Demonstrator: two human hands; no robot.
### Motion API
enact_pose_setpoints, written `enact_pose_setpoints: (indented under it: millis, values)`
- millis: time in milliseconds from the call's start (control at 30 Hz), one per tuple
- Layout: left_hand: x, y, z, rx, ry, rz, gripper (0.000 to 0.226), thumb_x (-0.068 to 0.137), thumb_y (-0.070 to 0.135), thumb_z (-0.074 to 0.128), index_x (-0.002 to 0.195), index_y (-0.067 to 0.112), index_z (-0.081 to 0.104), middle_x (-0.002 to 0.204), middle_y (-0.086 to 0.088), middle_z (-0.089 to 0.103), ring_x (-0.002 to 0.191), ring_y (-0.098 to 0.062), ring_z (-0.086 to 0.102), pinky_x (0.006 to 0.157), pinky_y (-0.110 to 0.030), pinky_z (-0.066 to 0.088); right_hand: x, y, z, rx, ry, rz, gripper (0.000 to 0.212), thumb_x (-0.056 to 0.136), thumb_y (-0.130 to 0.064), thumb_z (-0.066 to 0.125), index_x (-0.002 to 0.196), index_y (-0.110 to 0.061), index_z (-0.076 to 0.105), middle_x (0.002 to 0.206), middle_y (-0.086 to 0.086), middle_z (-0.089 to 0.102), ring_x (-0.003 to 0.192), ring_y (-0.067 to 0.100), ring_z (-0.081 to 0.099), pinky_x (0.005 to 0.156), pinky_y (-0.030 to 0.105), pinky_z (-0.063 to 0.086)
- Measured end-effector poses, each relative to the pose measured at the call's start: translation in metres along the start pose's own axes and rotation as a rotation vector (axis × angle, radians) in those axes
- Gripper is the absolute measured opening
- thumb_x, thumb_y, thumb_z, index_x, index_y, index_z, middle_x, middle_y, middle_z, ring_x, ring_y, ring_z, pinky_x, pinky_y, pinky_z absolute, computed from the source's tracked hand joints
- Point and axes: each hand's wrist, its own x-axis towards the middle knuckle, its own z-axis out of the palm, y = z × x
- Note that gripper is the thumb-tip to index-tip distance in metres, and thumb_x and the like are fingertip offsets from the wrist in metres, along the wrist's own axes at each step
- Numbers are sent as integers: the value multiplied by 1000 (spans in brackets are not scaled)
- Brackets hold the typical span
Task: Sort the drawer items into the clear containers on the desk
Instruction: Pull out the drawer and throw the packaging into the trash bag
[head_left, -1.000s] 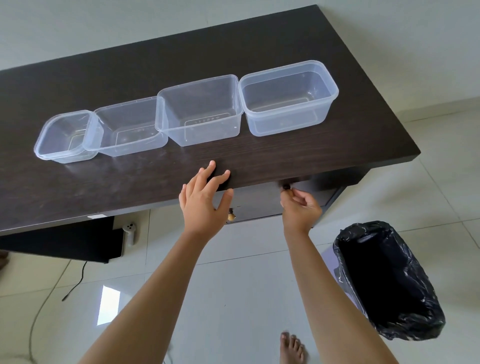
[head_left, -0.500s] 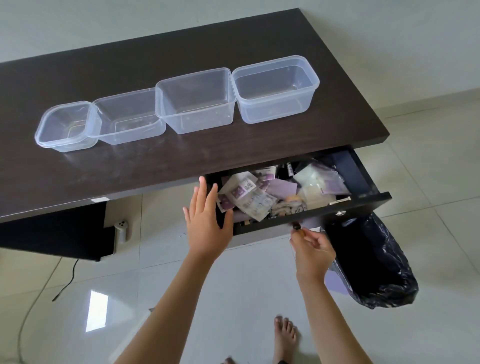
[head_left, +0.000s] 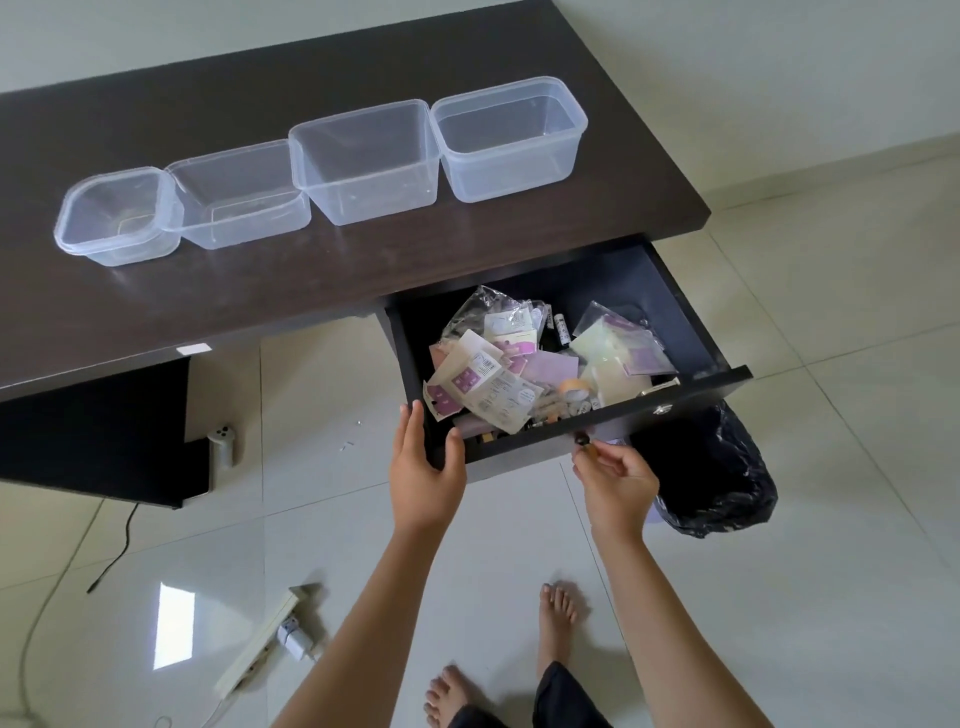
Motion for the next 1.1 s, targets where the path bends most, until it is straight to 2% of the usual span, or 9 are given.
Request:
enact_pose_setpoints:
  millis: [267,500,667,800,967,1100]
  values:
    - [-12,-7,0,15,-30,14,58,95,32,52,147,16,32,156,2,27,144,-8,20,109,-16,16,-8,2,-9,-45,17,-57,19,74,3,73,83,-13,69,78,10,70,72,19,67,79,42,58]
    - [-21,-10,-1,45,-49,17,57,96,28,49,148,17,29,157,2,23,145,-6,17,109,-14,13,-11,11,-16,-57,25,-65,17,74,2,74,85,-11,69,79,9,69,71,14,65,71,29,54]
    - [-38,-11,1,23,-40,-4,57,95,26,51,148,18,30,157,4,23,144,-5,19,108,-14,17,-14,14,-30,-58,18,-32,17,74,3,73,83,-12,69,77,5,69,72,13,66,74,31,56]
    - [-55,-14,1,4,-40,-25,57,94,22,53,147,18,32,156,4,25,143,-5,21,110,-15,18,-22,23,-44,-54,21,-1,17,73,4,75,83,-9,69,77,6,70,75,20,68,77,37,57]
    - [-64,-17,3,-30,-40,-48,57,94,21,53,147,20,32,156,7,25,138,6,20,108,-12,17,-25,24,-50,-55,17,3,19,73,5,75,81,-10,69,77,4,70,75,20,68,78,37,57]
    - [-65,-20,4,-23,-66,-58,58,94,22,53,148,20,31,157,8,23,139,4,19,108,-12,17,-23,26,-52,-72,-14,18,21,73,3,76,79,-14,68,78,5,71,75,21,69,80,39,57]
